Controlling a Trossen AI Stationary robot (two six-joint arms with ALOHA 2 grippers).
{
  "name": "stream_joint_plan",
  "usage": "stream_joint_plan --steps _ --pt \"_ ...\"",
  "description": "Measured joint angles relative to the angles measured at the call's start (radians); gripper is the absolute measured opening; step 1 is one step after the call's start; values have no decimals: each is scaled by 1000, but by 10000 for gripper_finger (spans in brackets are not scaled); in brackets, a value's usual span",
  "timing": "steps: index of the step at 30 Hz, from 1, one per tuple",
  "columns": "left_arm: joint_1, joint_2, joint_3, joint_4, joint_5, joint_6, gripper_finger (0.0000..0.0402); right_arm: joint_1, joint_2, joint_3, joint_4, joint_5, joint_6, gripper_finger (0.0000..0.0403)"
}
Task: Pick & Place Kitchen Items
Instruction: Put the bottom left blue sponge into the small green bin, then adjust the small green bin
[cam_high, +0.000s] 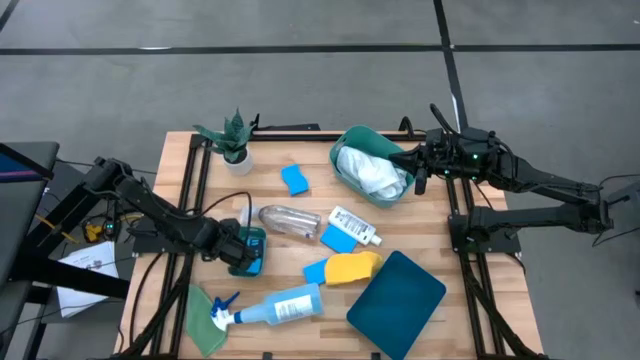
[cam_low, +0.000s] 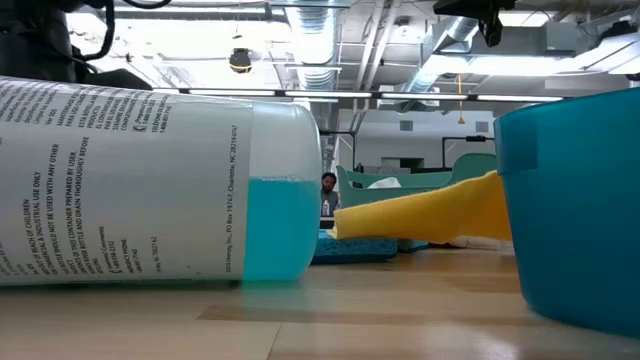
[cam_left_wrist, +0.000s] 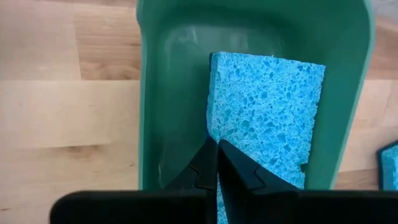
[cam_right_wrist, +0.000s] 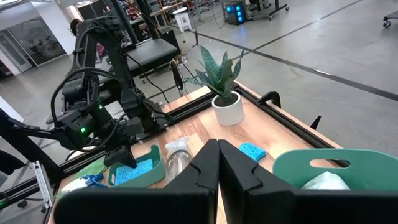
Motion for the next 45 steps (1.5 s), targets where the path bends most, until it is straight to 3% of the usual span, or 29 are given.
stream_joint_plan --steps 23,37,45 --pt "20 -50 0 -78 10 -5 3 0 0 0 -3 0 -7 0" --pt "19 -52 0 -72 -5 23 83 -1 0 0 -3 0 -8 0" --pt "-47 -171 0 -74 15 68 105 -1 0 0 -3 0 -11 0"
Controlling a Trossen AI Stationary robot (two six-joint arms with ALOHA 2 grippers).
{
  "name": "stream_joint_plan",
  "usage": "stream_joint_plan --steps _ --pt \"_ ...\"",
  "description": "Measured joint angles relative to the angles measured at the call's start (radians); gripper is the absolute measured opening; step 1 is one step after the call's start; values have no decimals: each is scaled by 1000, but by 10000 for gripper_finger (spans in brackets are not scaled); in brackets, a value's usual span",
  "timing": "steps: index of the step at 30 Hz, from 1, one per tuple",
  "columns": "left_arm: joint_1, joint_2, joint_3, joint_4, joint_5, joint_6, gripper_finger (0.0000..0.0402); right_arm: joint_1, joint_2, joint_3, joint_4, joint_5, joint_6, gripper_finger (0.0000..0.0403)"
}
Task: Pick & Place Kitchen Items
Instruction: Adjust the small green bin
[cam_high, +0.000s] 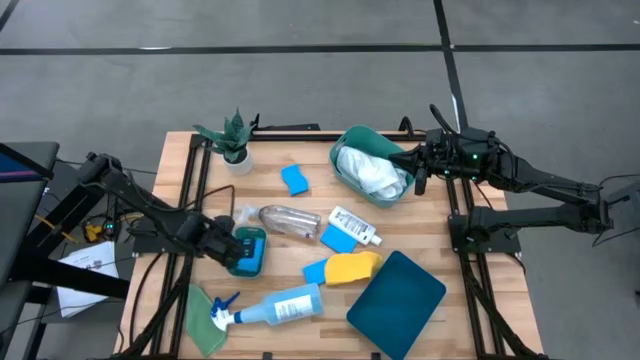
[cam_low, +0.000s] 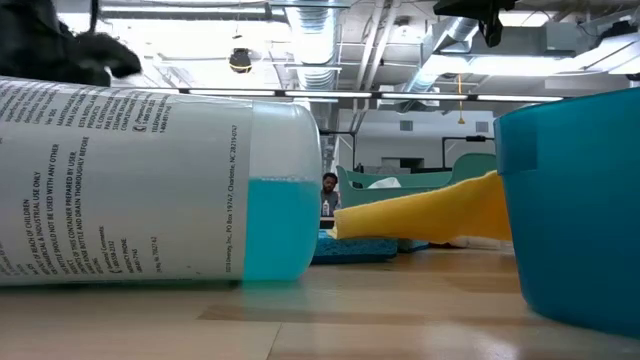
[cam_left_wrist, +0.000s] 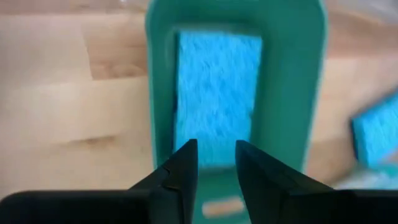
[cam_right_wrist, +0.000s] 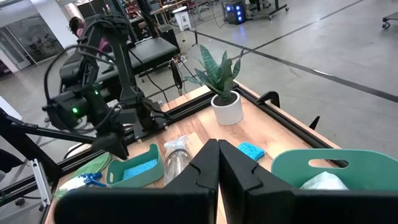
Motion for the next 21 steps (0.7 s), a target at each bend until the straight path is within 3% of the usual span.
stream_joint_plan --steps 5,11,21 --pt "-79 -53 0 -42 79 -2 81 0 0 0 0 0 0 0" --pt "-149 -54 0 -48 107 -42 10 1 0 0 0 0 2 0" --pt "-167 -44 0 -102 116 -57 1 1 0 0 1 0 3 0"
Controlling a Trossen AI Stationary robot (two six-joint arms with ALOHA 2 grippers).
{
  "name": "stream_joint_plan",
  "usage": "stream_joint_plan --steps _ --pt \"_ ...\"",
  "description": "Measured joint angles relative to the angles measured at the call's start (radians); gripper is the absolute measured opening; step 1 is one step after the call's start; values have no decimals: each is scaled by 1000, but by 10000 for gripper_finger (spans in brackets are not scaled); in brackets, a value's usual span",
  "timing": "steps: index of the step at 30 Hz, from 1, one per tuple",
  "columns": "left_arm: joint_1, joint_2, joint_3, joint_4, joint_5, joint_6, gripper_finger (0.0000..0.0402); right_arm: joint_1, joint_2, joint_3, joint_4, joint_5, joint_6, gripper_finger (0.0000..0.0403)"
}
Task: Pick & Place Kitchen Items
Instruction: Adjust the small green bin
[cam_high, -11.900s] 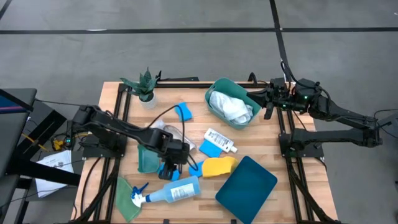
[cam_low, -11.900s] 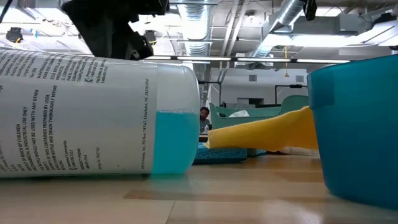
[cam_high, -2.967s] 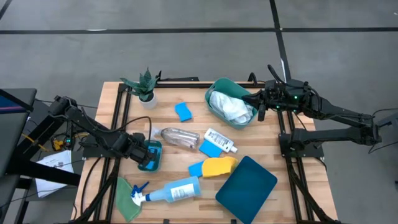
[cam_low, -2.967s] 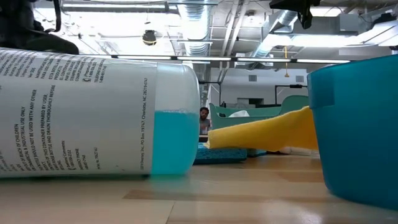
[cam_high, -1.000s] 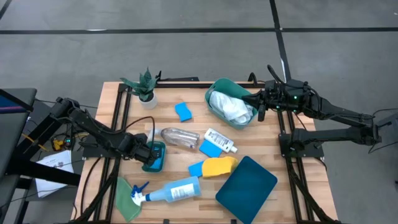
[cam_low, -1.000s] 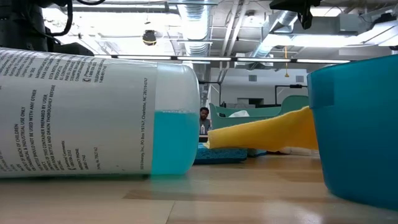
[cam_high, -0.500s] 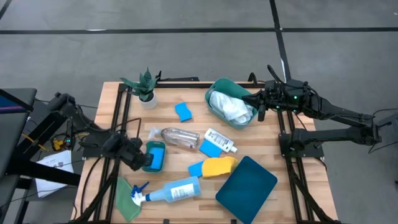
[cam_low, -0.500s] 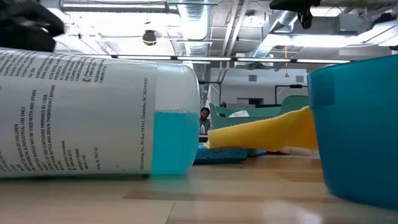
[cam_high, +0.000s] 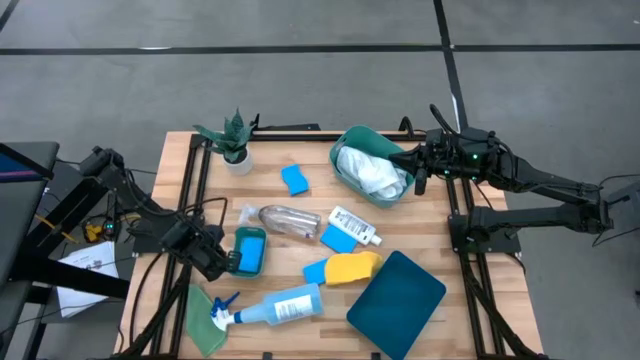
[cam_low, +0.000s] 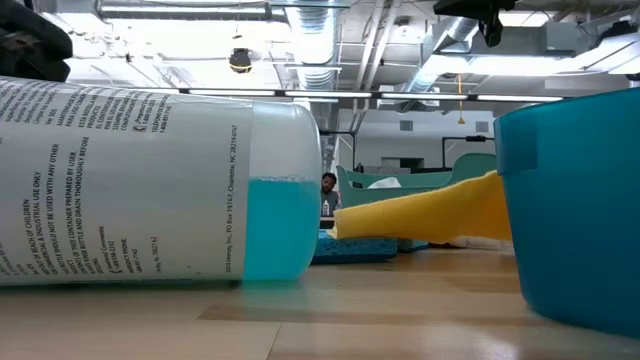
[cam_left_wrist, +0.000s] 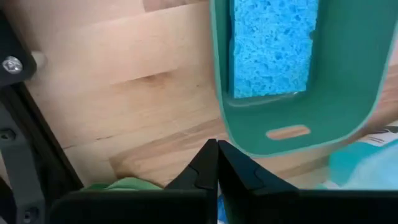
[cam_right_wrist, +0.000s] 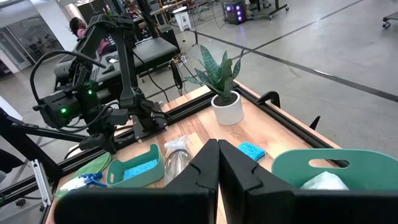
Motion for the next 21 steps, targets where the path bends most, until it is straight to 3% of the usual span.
stream_joint_plan --steps 8,21 --pt "0 0 -67 59 29 1 1 0 1 0 1 0 -2 0" --pt "0 0 -71 119 29 26 0 0 1 0 1 0 -30 0"
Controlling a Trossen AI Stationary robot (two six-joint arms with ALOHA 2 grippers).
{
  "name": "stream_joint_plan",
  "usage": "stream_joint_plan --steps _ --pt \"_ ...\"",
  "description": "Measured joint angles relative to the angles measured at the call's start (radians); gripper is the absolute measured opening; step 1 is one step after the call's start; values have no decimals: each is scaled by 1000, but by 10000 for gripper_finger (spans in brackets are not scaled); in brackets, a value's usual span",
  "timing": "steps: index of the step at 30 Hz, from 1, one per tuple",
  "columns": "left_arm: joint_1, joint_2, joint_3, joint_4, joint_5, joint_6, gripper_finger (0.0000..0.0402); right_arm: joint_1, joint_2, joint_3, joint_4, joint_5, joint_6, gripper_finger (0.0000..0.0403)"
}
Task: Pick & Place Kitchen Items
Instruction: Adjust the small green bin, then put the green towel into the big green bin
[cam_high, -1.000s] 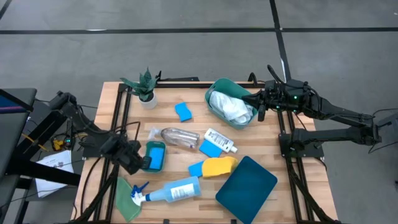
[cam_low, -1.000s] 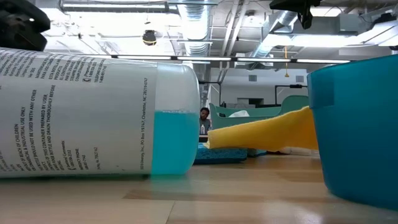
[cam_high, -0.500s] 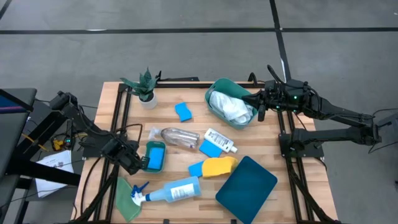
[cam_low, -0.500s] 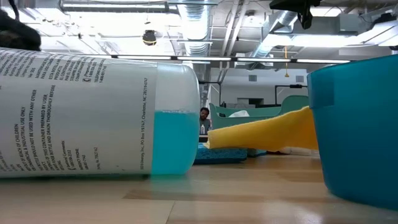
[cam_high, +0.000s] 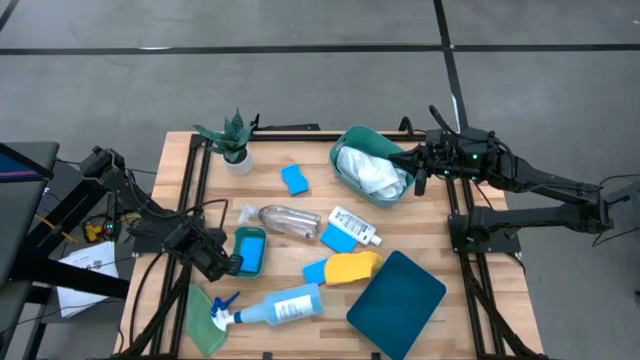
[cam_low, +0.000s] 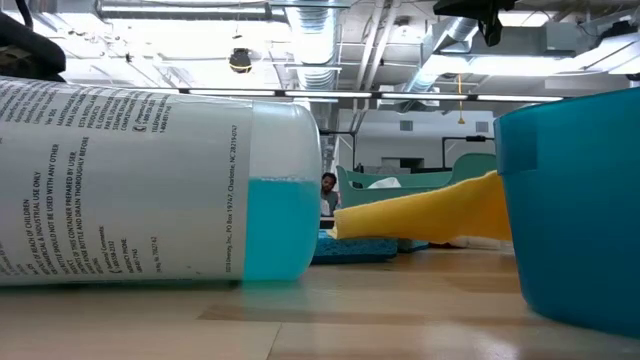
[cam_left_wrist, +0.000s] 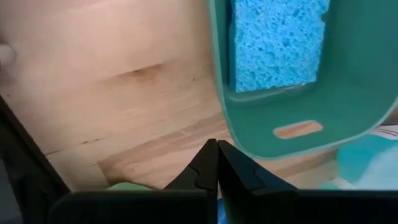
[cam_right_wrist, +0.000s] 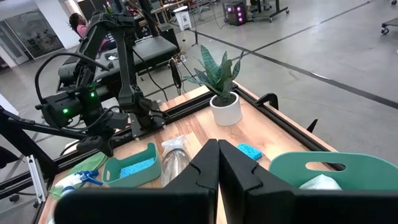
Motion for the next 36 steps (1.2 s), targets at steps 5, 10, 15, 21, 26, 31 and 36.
stream_joint_plan --steps 5,10,15,21,26,31,36 --pt "6 0 0 25 -5 2 0 0 0 0 0 0 -11 0" --pt "6 0 0 50 -18 3 0 0 0 0 0 0 -14 0" --pt "6 0 0 80 -57 5 0 0 0 0 0 0 -14 0" --pt "-1 0 0 67 -39 4 0 0 0 0 -1 0 -14 0" --pt "-6 -27 -1 78 -35 4 0 0 0 0 0 0 -14 0" --pt "-6 -82 -1 125 -37 83 0 0 0 0 -1 0 -6 0" --pt "-6 -135 -1 218 -99 210 0 0 0 0 -1 0 2 0"
